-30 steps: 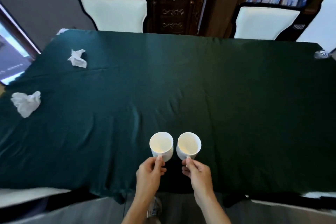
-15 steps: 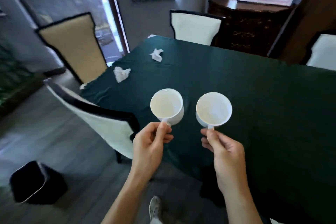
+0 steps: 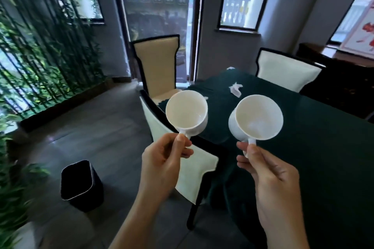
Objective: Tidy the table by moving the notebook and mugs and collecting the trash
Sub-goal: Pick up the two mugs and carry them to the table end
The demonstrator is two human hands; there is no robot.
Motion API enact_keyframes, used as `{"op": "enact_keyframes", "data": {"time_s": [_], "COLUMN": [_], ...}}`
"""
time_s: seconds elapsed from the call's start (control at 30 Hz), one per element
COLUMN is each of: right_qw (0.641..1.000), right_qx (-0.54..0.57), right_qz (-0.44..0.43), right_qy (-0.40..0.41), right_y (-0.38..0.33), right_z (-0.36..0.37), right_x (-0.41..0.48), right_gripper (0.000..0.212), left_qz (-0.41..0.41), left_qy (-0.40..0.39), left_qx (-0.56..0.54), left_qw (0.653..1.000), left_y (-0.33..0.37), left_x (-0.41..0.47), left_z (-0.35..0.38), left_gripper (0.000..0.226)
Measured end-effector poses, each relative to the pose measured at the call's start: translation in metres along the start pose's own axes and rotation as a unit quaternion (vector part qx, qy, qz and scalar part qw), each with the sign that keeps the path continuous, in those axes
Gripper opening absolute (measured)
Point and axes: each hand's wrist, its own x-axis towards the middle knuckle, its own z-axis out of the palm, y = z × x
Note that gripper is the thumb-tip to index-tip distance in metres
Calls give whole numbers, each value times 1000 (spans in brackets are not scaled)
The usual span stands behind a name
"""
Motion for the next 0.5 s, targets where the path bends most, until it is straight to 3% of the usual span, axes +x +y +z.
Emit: {"op": "enact_keyframes", "data": {"time_s": [0.17, 0.33, 0.5], "right_qw": [1000, 999, 998], "right_qx": [-1, 5, 25], "right_qz": [2, -32, -52], "right_qy": [-26, -31, -18], "right_y": [4, 3, -2], "right_z": [84, 157, 207], "right_x": [7, 8, 12], "right_gripper": [20, 63, 60], "left_qz": [22, 26, 17], "left_qy": [-5, -1, -18], "left_qx": [10, 7, -1], "left_qw": [1000, 1000, 1000], "left_y": [-4, -8, -17], "left_x": [57, 109, 149], "left_z": [-67, -117, -150], "left_gripper": [25, 34, 39]}}
